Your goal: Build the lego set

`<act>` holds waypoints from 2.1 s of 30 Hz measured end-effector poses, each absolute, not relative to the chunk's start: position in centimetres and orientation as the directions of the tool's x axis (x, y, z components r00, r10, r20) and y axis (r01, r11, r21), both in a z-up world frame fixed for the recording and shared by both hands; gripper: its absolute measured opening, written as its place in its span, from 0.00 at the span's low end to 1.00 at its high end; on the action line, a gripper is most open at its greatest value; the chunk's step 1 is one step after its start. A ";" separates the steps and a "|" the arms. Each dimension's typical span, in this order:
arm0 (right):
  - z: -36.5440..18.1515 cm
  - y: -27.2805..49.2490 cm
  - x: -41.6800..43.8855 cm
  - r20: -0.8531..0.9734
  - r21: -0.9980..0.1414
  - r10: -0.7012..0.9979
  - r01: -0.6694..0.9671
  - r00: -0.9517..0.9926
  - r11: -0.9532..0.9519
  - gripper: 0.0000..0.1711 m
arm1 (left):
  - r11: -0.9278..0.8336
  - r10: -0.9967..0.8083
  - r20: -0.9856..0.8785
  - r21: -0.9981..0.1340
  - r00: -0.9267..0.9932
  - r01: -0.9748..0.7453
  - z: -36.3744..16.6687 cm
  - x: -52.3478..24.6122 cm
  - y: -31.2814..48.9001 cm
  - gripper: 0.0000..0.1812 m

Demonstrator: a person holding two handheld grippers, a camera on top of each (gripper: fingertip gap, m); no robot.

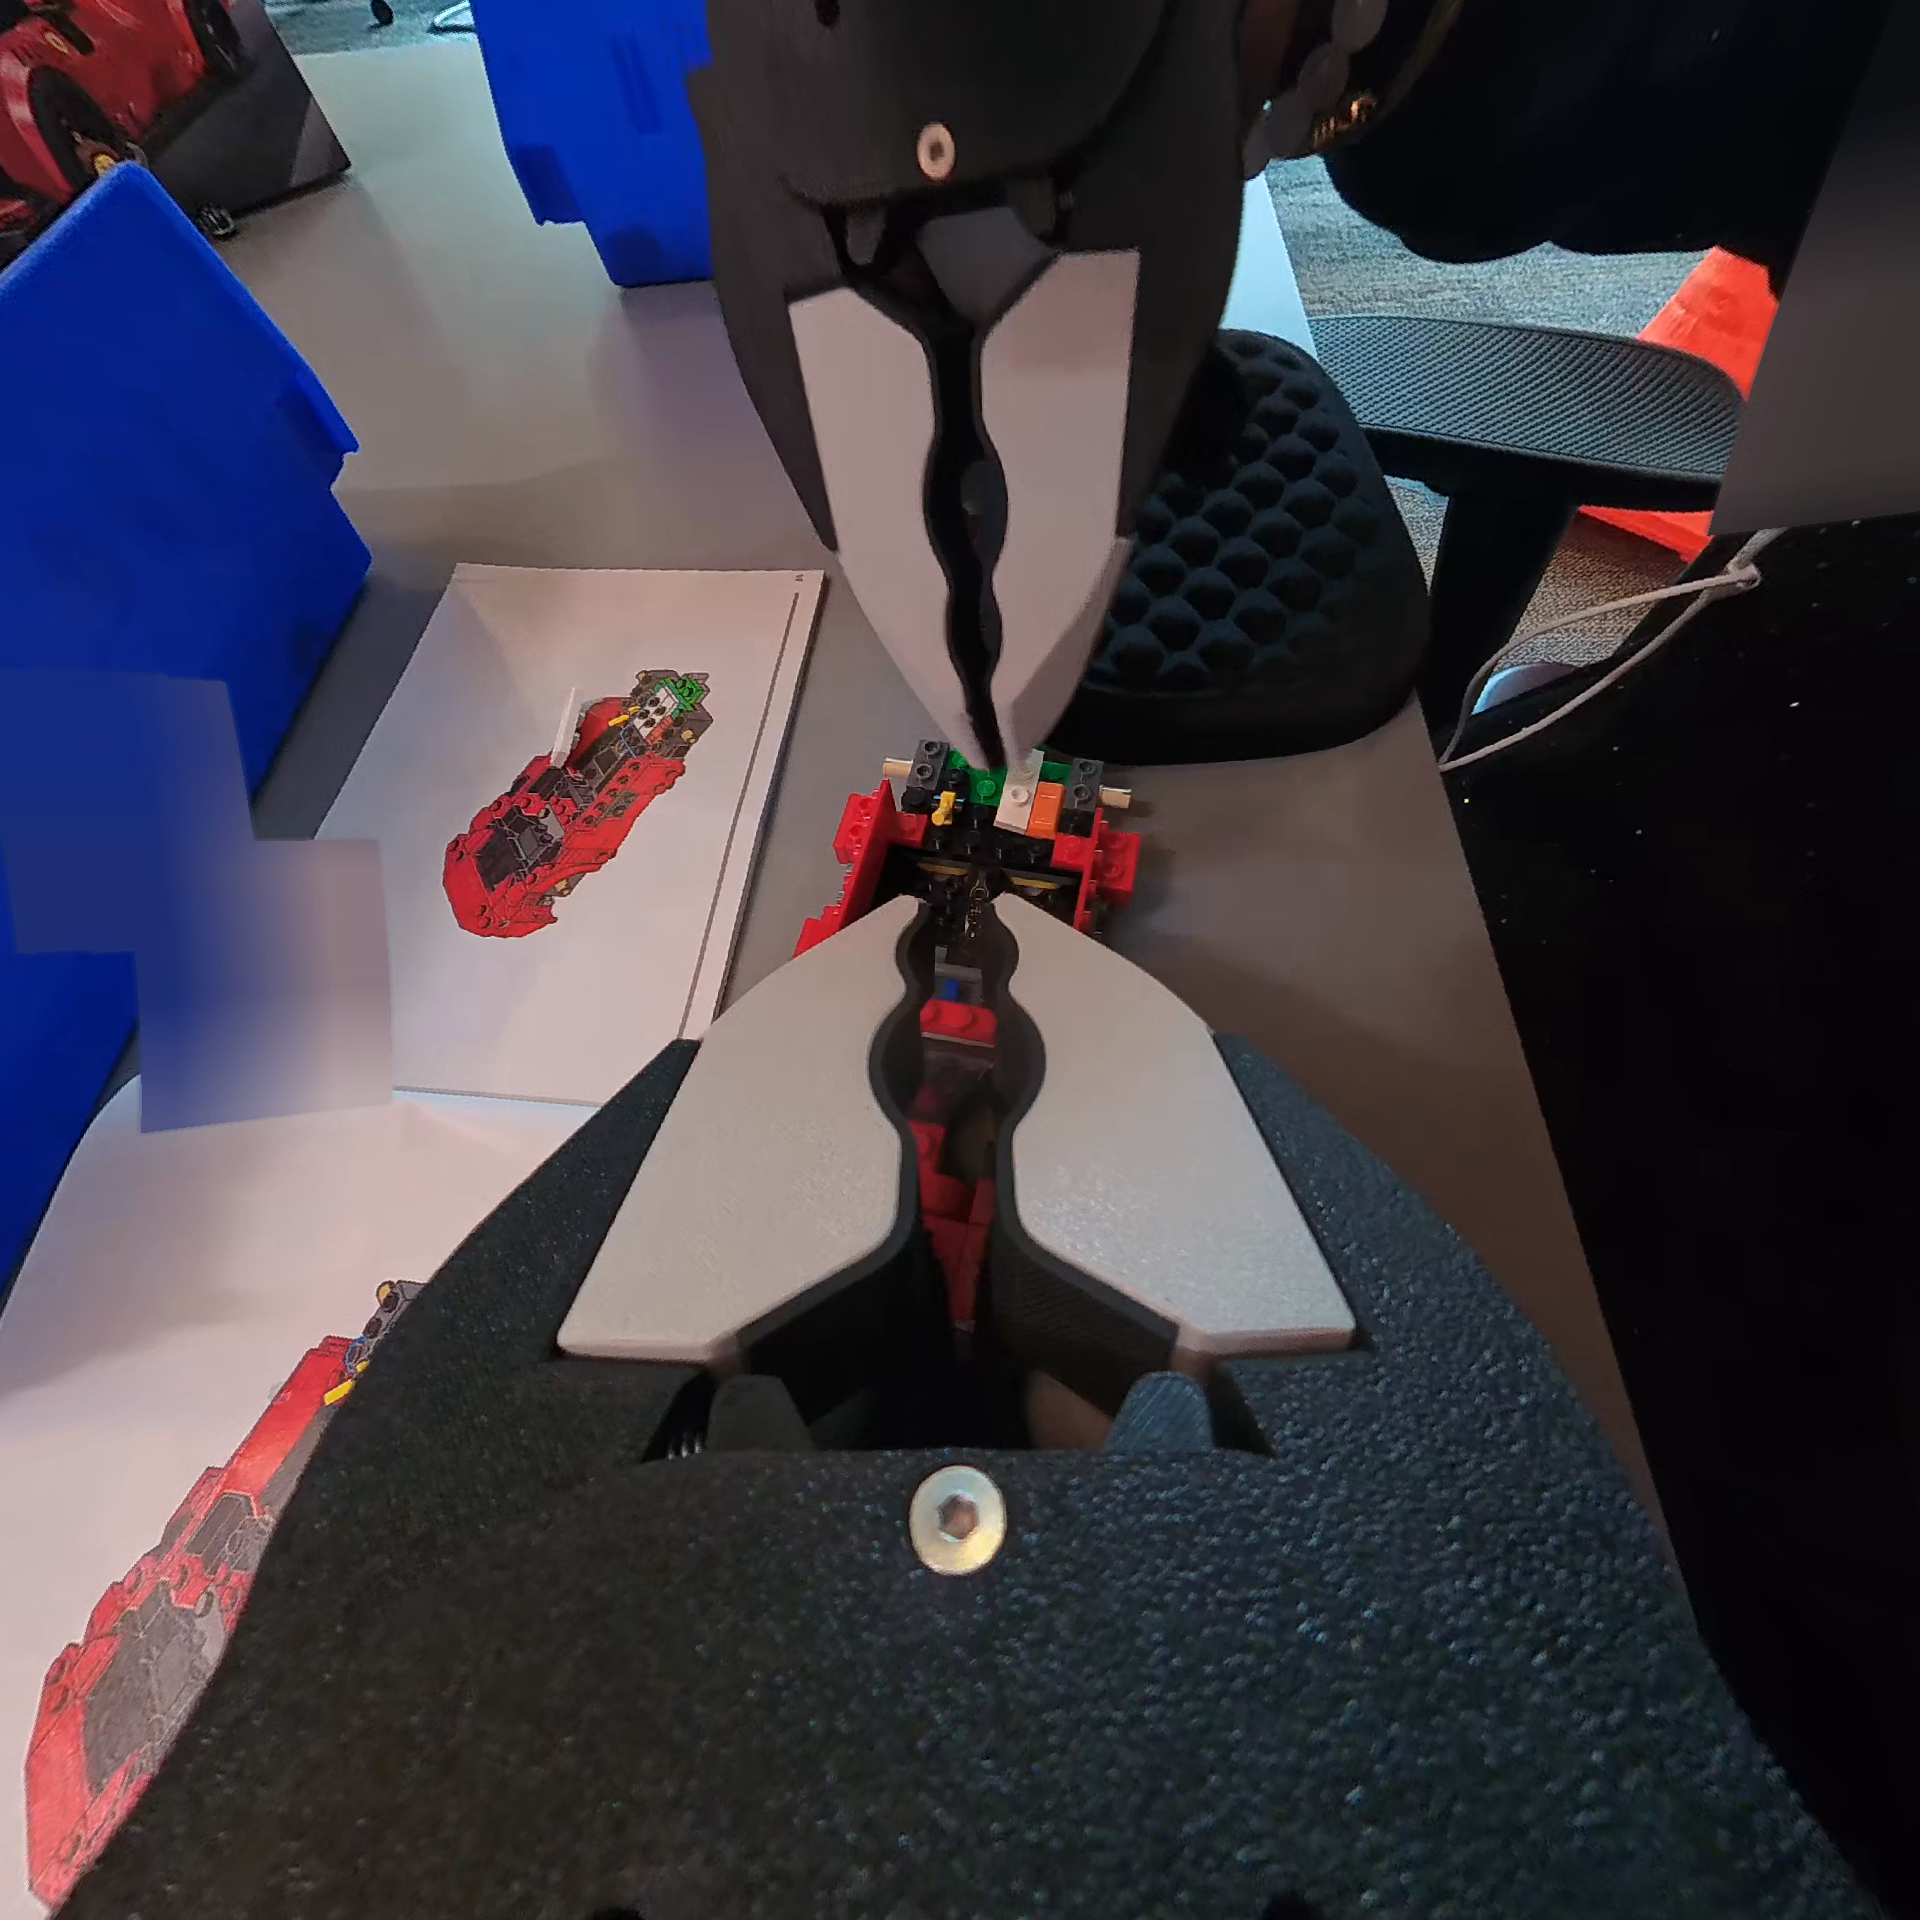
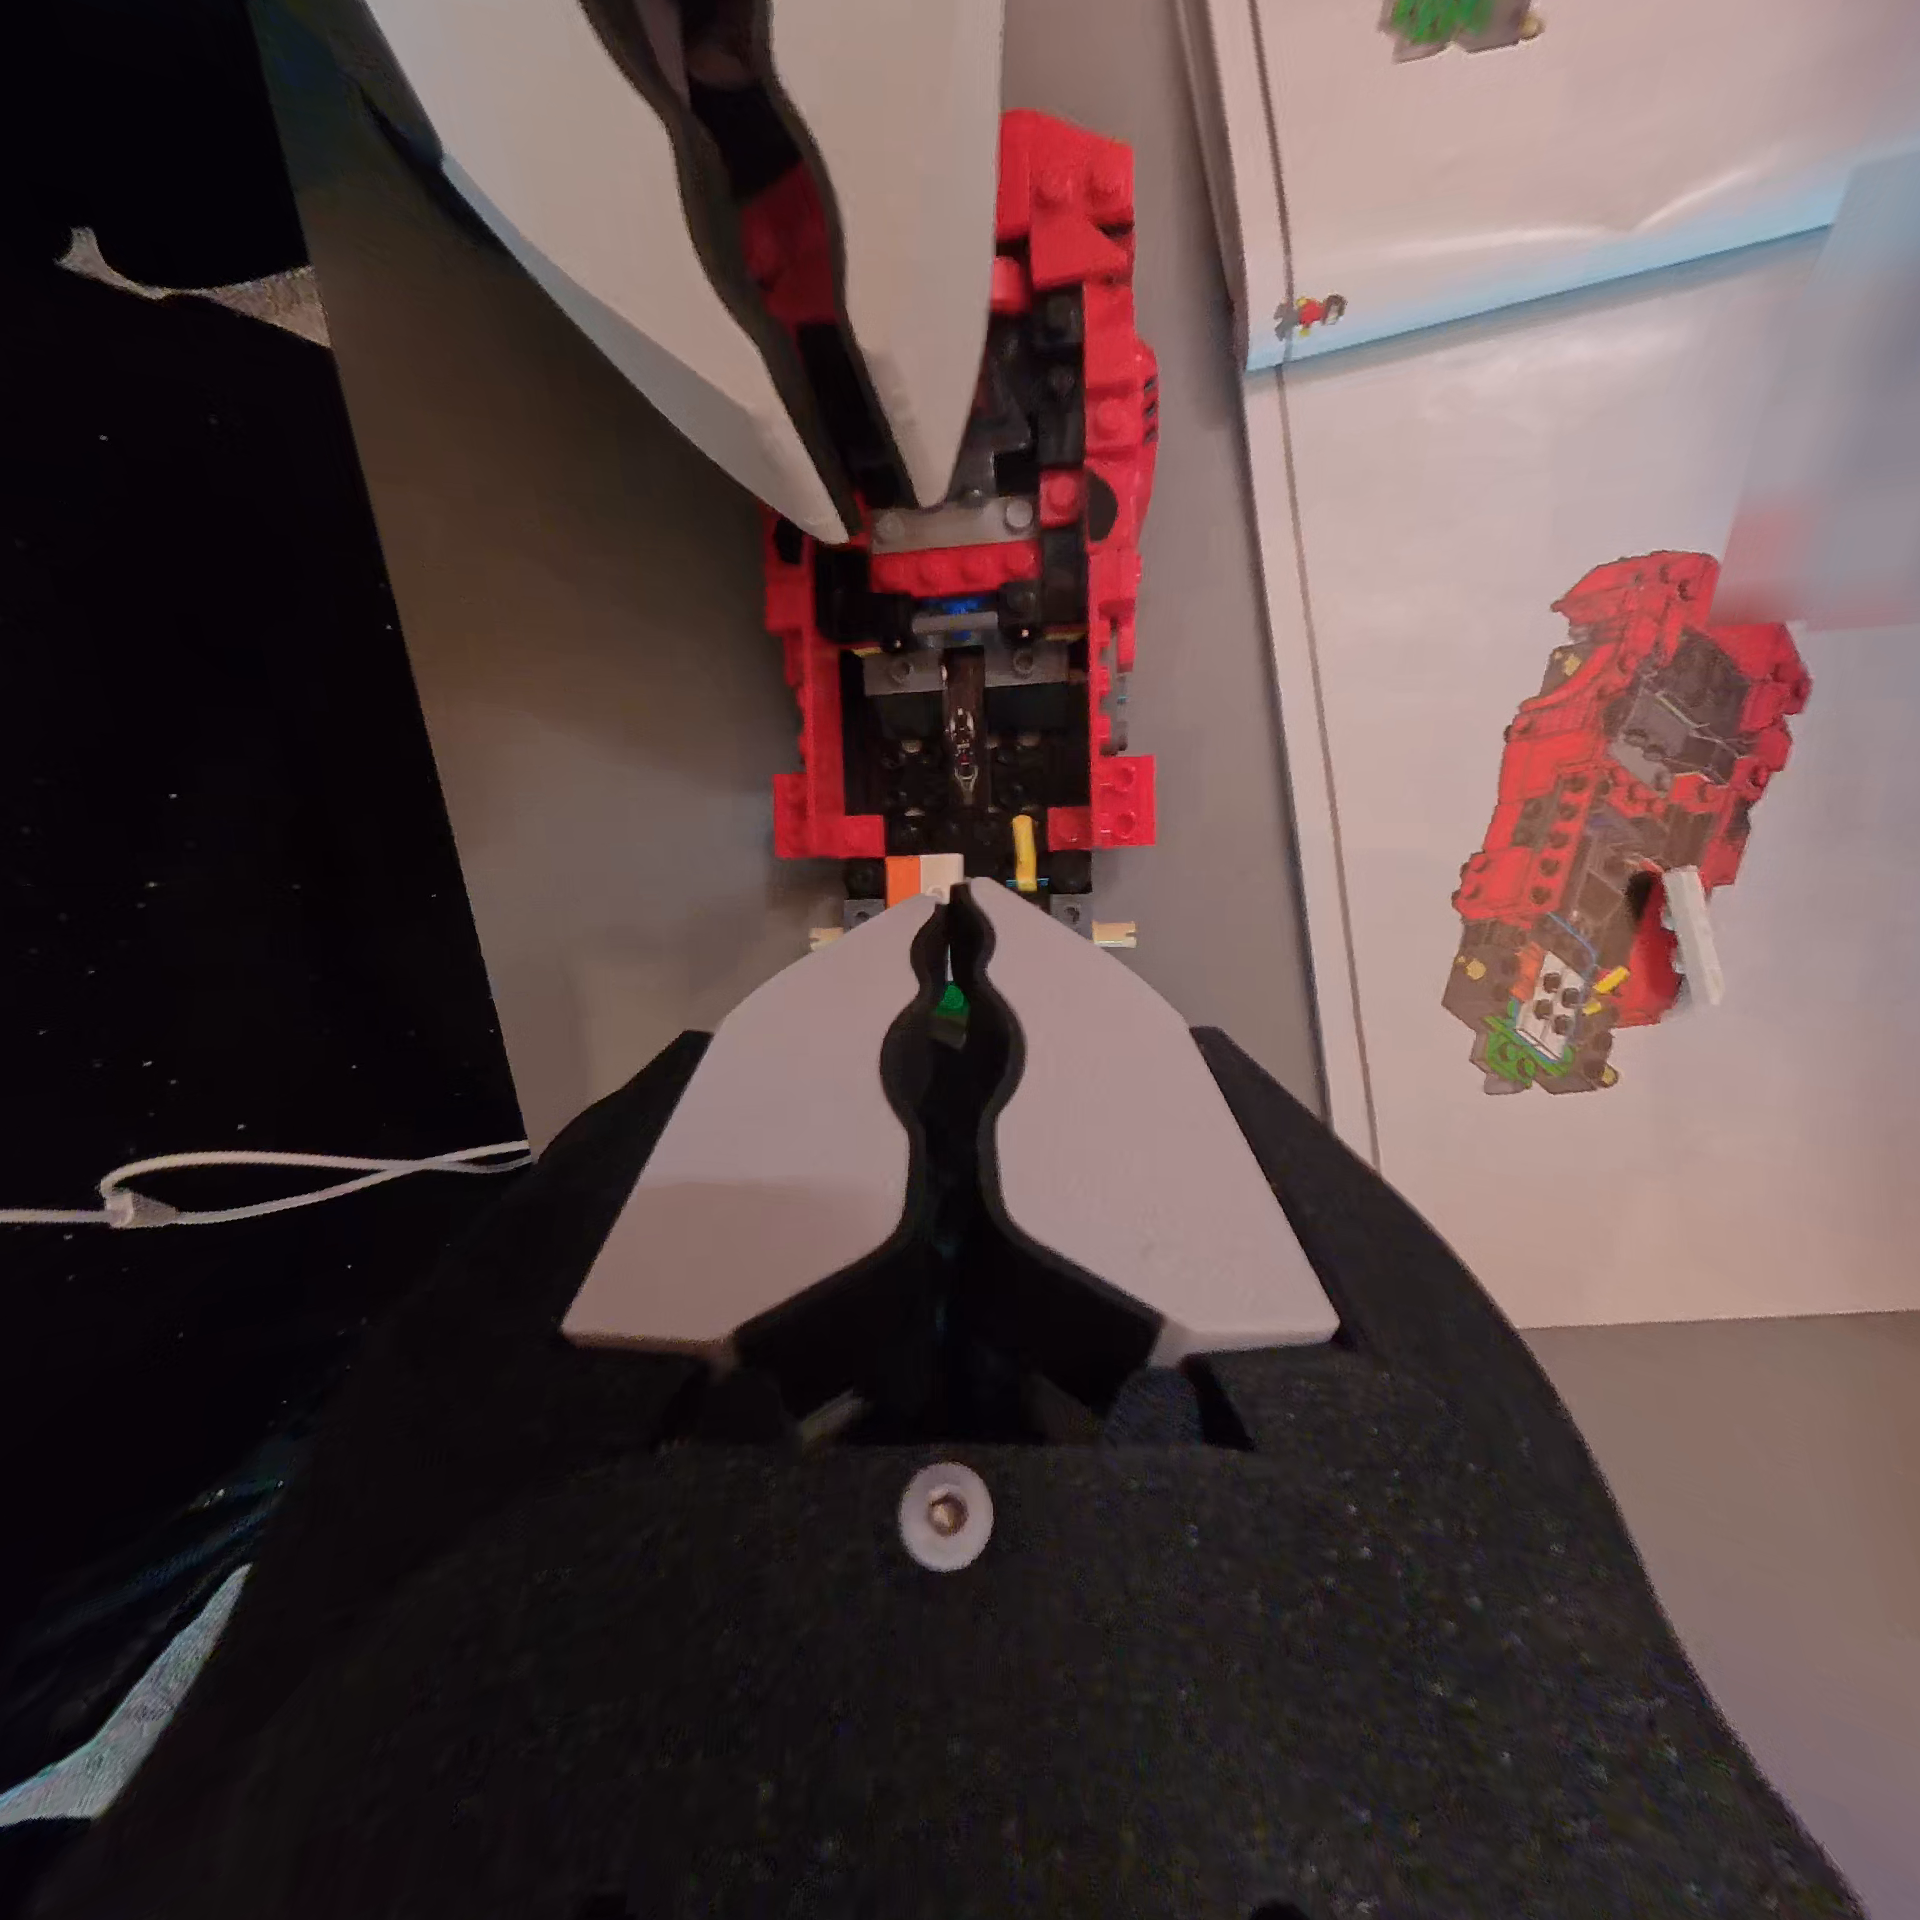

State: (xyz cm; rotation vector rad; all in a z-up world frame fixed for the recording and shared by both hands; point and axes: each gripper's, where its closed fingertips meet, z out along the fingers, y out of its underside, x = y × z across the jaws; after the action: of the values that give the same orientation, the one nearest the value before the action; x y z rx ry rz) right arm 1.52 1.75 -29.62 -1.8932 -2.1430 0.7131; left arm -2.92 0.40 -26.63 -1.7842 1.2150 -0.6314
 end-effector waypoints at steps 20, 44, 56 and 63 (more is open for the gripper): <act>-30.3 1.4 1.5 -0.148 -0.367 0.975 0.925 -0.163 0.099 0.00 | -0.165 -0.920 -0.047 -0.856 0.390 -0.490 -27.1 -2.9 0.3 0.03; -30.4 1.4 1.4 -0.130 -0.136 0.988 0.989 -0.078 0.060 0.00 | -0.181 -0.922 -0.024 -0.855 0.387 -0.485 -27.3 -2.8 0.3 0.02; -30.4 1.5 1.2 -0.096 -0.030 0.991 0.996 -0.091 0.089 0.00 | -0.180 -0.925 -0.017 -0.859 0.379 -0.480 -27.3 -2.9 0.2 0.02; -30.4 1.5 1.1 -0.087 -0.003 0.993 0.997 -0.081 0.081 0.00 | -0.171 -0.928 -0.022 -0.861 0.371 -0.479 -27.2 -2.9 0.0 0.02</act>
State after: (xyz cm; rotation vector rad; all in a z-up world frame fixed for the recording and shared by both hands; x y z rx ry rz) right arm 1.12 1.50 -30.38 -2.1702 -2.3539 0.0980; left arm -2.88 0.04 -27.21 -1.7981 1.2339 -0.6788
